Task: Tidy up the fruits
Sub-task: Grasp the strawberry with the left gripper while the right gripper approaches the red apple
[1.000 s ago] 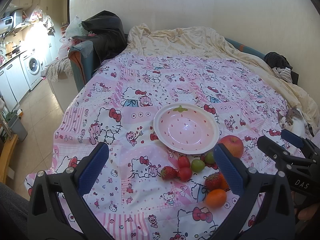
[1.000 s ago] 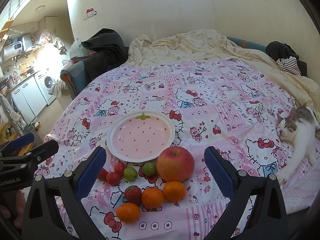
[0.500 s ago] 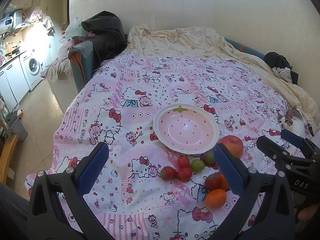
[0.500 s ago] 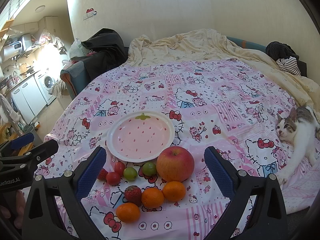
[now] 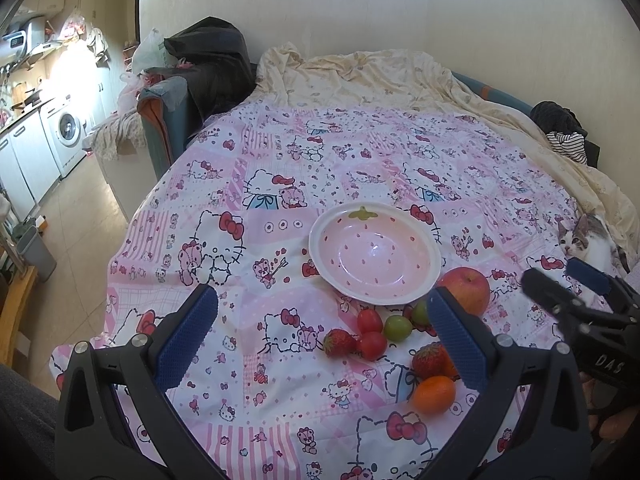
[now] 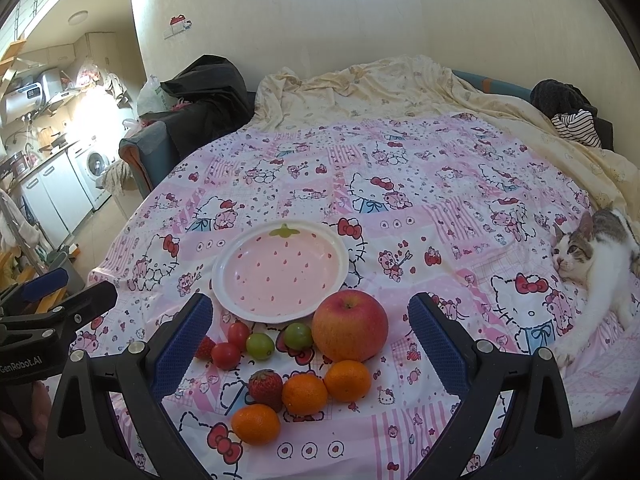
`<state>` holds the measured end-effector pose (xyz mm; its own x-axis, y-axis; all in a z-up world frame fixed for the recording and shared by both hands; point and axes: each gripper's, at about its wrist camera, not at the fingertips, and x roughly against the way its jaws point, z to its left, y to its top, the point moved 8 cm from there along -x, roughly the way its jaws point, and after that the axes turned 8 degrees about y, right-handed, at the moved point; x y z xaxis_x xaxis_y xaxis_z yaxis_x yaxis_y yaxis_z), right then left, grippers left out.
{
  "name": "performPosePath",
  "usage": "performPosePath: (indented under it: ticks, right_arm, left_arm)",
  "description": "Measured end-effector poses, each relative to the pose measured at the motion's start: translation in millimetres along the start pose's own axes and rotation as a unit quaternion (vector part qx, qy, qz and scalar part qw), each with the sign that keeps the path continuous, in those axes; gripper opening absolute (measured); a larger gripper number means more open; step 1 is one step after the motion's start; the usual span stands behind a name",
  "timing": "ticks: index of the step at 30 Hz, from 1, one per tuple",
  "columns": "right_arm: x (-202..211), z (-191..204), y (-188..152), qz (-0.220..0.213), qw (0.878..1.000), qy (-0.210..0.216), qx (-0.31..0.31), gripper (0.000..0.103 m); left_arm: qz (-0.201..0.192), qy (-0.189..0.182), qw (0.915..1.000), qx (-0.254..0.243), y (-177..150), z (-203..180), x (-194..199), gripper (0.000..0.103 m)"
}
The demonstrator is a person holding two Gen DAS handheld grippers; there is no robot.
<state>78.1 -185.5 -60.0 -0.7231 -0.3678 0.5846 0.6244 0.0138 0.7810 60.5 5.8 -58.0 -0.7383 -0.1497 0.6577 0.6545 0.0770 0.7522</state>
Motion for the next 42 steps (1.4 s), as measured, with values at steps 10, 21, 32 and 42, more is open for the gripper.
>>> performPosePath:
  ticks: [10,21,32,42]
  right_arm:
    - [-9.5,-56.1,22.7,0.034,0.996,-0.020,-0.085,0.101]
    - [-68.1,-86.1,-6.5,0.171,0.967,0.037,-0.186,0.100]
    - [-90.6,-88.3,-13.7,0.208,0.957,0.054,-0.194,0.087]
    - [-100.2,-82.3,-23.2,0.224,0.955,0.053,-0.186,0.087]
  left_arm:
    - [0.081,0.037,0.9952,0.040,-10.7,31.3,-33.5,0.103]
    - [0.254,-0.016,0.9648,0.068,-40.0,6.6,-98.7,0.081]
    - [0.343,-0.019,0.9348,0.091,-66.4,-12.1,-150.5,0.054]
    - [0.364,-0.037,0.9241,0.110,-83.2,-20.9,-153.4,0.048]
